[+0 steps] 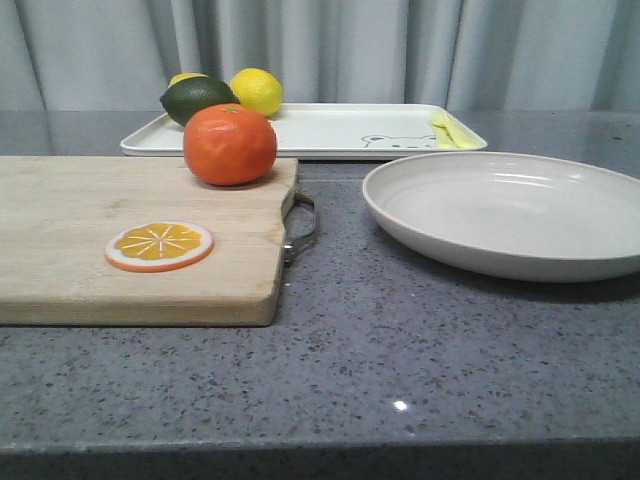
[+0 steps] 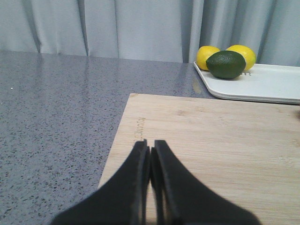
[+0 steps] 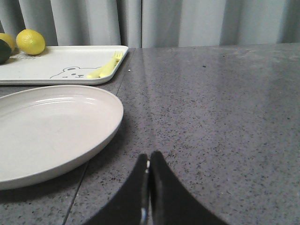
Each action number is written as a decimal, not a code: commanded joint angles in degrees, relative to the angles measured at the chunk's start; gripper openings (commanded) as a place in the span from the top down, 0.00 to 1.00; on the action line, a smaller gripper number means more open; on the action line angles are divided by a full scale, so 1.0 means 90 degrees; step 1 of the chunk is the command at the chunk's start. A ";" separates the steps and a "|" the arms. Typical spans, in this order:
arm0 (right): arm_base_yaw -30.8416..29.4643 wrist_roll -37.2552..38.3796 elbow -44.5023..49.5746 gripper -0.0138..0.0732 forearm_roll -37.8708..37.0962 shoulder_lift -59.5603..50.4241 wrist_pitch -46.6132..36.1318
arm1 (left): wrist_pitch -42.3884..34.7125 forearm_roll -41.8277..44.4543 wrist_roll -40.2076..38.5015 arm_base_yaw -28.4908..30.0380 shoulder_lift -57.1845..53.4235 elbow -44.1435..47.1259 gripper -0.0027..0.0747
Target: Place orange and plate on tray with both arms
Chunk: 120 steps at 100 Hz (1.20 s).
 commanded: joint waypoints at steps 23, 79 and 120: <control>-0.0037 -0.0002 0.0004 0.86 -0.0027 -0.0131 -0.0479 | -0.0488 -0.0050 -0.0063 0.0002 -0.0199 0.0153 0.99; -0.0037 -0.0002 -0.0002 0.86 -0.0033 -0.0131 -0.0483 | -0.0593 -0.0050 -0.0063 0.0002 -0.0199 0.0153 0.99; -0.0023 -0.0002 -0.0002 0.86 -0.0033 -0.0131 -0.0611 | -0.0832 -0.0050 -0.0063 0.0002 -0.0199 0.0140 0.99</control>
